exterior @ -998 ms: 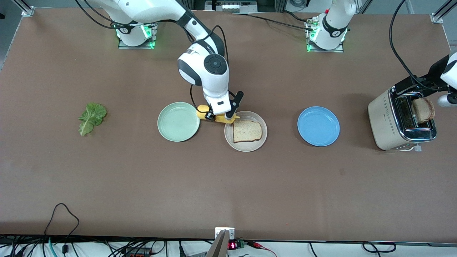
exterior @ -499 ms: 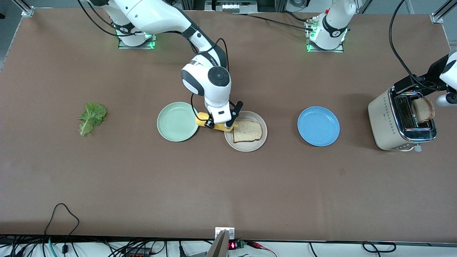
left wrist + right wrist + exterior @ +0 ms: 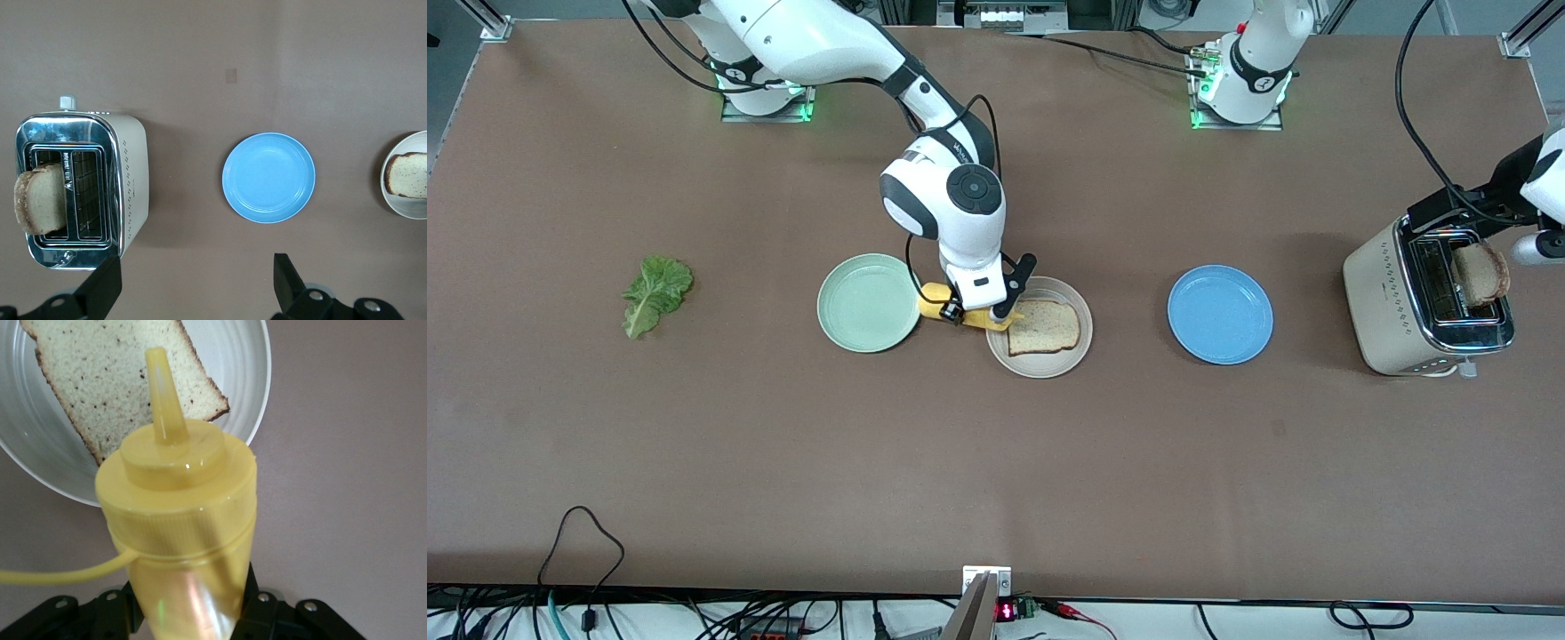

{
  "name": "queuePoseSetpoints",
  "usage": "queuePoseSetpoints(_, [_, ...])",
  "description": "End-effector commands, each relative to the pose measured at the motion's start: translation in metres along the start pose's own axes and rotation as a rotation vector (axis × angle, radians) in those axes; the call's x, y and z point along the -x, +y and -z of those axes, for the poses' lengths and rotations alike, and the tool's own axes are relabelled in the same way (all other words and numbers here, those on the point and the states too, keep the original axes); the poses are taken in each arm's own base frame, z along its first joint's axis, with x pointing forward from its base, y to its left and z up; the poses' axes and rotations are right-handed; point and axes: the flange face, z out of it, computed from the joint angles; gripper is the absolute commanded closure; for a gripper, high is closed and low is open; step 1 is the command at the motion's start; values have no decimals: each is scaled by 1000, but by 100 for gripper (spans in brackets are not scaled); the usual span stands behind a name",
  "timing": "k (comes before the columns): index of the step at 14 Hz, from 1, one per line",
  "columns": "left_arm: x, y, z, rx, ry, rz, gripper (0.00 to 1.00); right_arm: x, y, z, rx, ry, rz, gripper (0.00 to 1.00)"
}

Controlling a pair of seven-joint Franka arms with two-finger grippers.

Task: Make sandwich in beige plate with both arms

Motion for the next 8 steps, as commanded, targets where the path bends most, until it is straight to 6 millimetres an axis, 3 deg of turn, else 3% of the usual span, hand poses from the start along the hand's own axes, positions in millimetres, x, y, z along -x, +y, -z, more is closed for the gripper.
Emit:
queuePoseSetpoints(1, [4, -1, 3, 13, -5, 3, 0, 2, 7, 30, -4, 0, -34, 79])
queuePoseSetpoints(5, [4, 0, 3, 13, -5, 0, 0, 31, 61, 78, -43, 54, -126, 79])
queuePoseSetpoints(8, [4, 0, 4, 13, -3, -2, 0, 87, 120, 114, -125, 118, -128, 79])
